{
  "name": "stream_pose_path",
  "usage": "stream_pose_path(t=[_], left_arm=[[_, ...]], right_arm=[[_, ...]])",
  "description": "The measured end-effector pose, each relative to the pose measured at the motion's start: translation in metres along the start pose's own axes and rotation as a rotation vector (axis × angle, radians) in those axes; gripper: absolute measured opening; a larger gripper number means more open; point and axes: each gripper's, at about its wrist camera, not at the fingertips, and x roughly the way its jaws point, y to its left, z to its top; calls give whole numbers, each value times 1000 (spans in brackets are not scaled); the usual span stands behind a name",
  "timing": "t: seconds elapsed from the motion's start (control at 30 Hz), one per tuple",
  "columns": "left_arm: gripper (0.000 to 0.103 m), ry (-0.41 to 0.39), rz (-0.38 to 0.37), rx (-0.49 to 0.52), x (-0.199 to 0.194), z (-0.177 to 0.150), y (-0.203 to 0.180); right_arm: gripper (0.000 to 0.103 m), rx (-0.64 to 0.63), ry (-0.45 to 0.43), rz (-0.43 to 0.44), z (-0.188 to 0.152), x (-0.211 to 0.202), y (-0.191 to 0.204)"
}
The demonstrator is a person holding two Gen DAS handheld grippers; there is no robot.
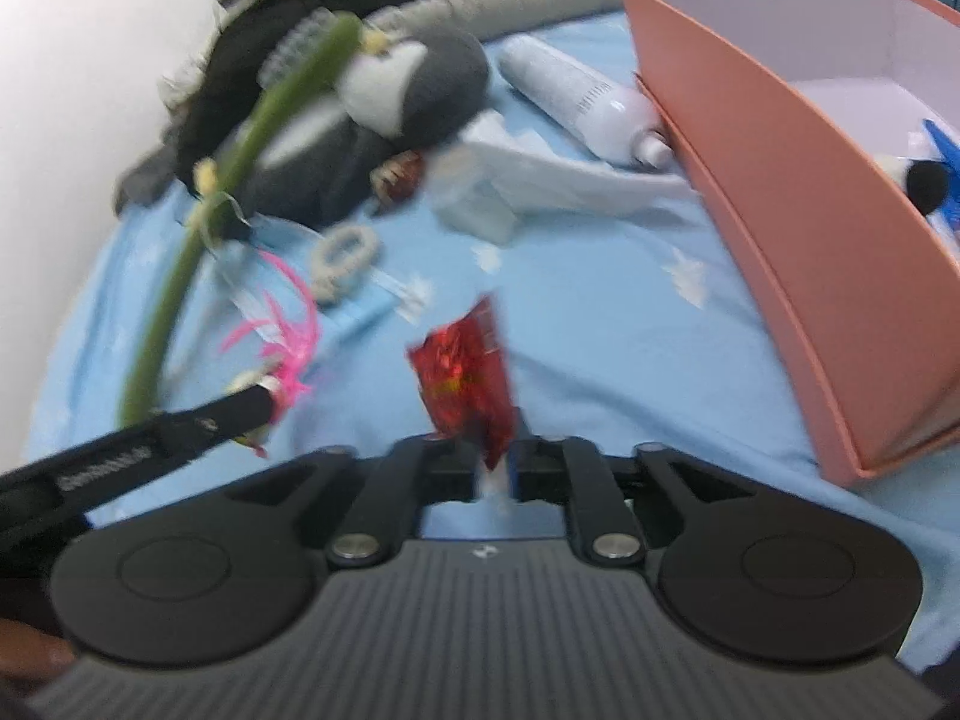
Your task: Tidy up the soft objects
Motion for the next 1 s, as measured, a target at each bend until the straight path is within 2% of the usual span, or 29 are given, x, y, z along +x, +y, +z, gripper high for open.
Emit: stream_pose_path(t=[0.03, 0.07, 0.17, 0.23, 0.5, 0.73, 0.87, 1.0], left_arm=[[33, 2, 2, 6, 0, 0, -1], [33, 3, 5, 10, 1, 0, -2], [33, 6, 16, 19, 3, 2, -3], [33, 9, 26, 22, 6, 4, -2], [33, 28, 60, 42, 20, 10, 0], [33, 40, 84, 47, 32, 13, -1], [33, 42, 91, 50, 33, 14, -1], [33, 40, 94, 43, 32, 14, 1]], right_arm=[[53, -12, 7, -19, 0, 0, -1], [69, -21, 4, -37, 0, -2, -1], [82, -36, -16, -53, 2, -11, -4], [82, -59, 1, -66, 7, -14, -3], [82, -194, 140, -206, 26, -17, 18], [82, -229, 186, -158, 44, -34, 31], [82, -230, 178, -123, 53, -42, 38], [82, -192, 203, -147, 56, -36, 35]])
